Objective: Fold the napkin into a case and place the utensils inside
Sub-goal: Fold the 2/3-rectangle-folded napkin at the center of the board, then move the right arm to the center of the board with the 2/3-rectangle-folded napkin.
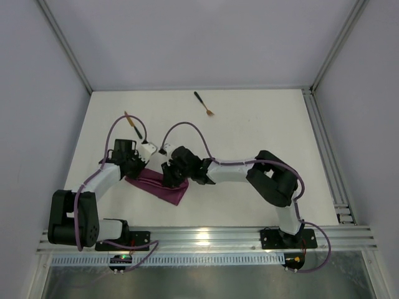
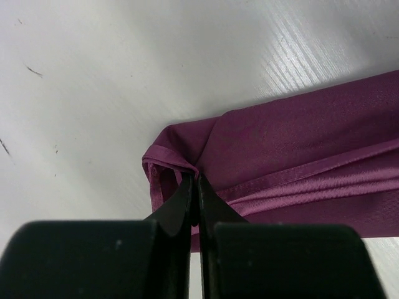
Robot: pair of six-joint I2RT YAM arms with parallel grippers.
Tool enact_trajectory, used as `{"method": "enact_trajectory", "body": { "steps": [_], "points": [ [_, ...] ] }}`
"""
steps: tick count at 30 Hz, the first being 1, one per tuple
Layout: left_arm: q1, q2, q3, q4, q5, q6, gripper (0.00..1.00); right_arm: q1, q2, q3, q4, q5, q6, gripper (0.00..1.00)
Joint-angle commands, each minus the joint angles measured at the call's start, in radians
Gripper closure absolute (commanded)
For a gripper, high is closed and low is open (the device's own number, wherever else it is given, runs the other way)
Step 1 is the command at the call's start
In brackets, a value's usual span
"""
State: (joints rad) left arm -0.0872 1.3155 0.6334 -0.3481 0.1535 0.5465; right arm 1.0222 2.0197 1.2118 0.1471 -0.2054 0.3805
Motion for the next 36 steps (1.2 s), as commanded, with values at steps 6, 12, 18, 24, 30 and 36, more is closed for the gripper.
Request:
{"method": "enact_trajectory", "body": {
  "steps": [6,12,18,24,30,36],
  "points": [
    [0.007,-0.062,-0.083,0.130,-0.003,0.112,1.00,-0.138,-0.190,0.066,-0.003,-0.186,0.076,0.59],
    [0.007,-0.090,-0.120,0.150,0.012,0.153,1.00,-0.194,0.049,0.237,-0.070,-0.195,0.207,0.54],
    [0.007,-0.090,-0.123,0.156,0.012,0.159,1.00,-0.189,0.270,0.443,-0.110,-0.261,0.277,0.48],
    [0.007,-0.087,-0.126,0.167,0.012,0.159,1.00,-0.160,0.375,0.525,-0.193,-0.316,0.324,0.48],
    [0.007,-0.085,-0.129,0.179,0.006,0.156,1.00,-0.136,0.413,0.509,-0.230,-0.327,0.359,0.49],
    [0.007,-0.076,-0.129,0.195,0.003,0.147,1.00,-0.113,0.445,0.508,-0.202,-0.345,0.394,0.58]
  ]
}}
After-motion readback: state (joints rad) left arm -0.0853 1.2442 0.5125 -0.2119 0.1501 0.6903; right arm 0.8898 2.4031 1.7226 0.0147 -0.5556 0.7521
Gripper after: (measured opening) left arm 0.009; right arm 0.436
